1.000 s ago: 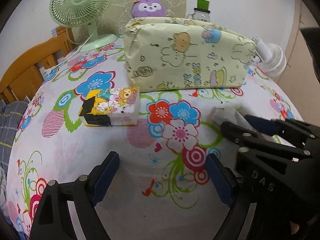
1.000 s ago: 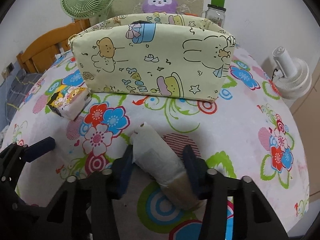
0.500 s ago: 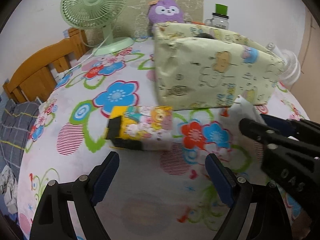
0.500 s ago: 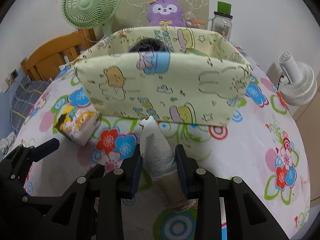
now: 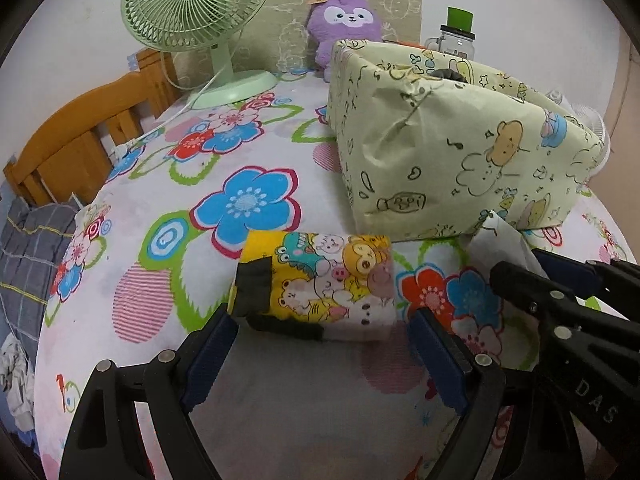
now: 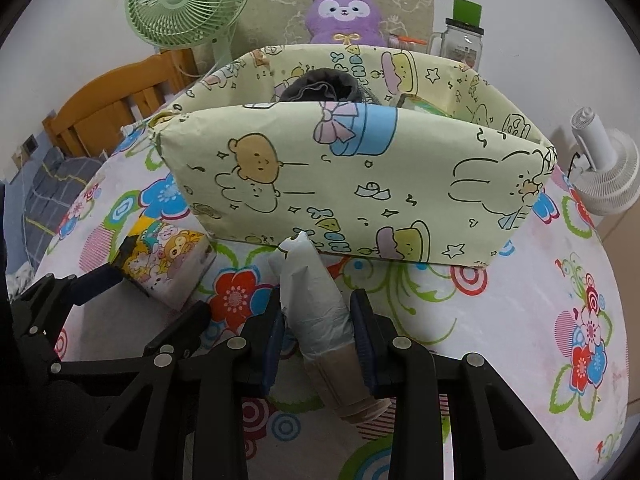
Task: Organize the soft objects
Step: 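Grasp the cartoon-print tissue packet with the left tool while the right tool grasps the white roll, then lift the packet and roll and carry them over the basket with both tools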
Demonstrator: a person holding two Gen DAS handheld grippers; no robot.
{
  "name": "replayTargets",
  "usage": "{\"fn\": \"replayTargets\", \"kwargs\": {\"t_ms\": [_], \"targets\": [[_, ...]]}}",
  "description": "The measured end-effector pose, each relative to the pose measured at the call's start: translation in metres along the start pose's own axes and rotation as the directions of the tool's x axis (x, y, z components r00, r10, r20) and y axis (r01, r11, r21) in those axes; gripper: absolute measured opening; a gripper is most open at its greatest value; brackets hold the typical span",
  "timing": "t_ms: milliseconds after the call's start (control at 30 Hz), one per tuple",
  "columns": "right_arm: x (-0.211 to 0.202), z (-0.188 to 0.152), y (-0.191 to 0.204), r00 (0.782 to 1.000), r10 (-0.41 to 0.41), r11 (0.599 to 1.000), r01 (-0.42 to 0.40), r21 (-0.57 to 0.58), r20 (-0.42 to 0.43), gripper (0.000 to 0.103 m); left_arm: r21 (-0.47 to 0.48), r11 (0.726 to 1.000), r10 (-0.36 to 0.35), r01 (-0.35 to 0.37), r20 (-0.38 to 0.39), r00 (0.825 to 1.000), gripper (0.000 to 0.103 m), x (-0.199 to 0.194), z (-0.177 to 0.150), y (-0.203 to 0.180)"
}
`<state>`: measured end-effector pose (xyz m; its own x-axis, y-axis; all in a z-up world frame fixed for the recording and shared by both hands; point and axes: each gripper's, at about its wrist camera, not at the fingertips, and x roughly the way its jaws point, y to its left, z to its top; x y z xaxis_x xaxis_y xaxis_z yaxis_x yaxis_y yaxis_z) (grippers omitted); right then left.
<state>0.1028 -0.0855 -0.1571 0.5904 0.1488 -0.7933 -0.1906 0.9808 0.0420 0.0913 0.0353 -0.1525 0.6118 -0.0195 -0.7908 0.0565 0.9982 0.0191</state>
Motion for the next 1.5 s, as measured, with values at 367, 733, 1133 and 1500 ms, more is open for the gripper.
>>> {"fn": "replayTargets", "kwargs": {"t_ms": [367, 733, 1133, 1500], "targets": [[-0.001, 0.002, -0.002, 1.000, 0.009, 1.000, -0.009, 0.011, -0.002, 0.036, 0.044, 0.999, -0.025, 0.024, 0.016, 1.000, 0.073, -0.008, 0.000, -0.012], [-0.015, -0.007, -0.008, 1.000, 0.013, 1.000, -0.013, 0.014, 0.018, 0.036, 0.059, 0.997, -0.054, 0.052, 0.034, 0.998, 0.073, -0.026, -0.007, -0.030], [-0.043, -0.018, -0.021, 0.998, 0.010, 0.999, -0.013, 0.034, 0.067, 0.036, 0.076, 0.996, -0.058, 0.052, 0.075, 0.995, 0.073, -0.052, -0.010, -0.050], [-0.069, -0.019, -0.033, 0.994, 0.011, 0.999, -0.015, 0.036, 0.110, 0.036, 0.084, 0.995, -0.060, 0.050, 0.117, 0.991, 0.073, -0.078, -0.006, -0.066]]}}
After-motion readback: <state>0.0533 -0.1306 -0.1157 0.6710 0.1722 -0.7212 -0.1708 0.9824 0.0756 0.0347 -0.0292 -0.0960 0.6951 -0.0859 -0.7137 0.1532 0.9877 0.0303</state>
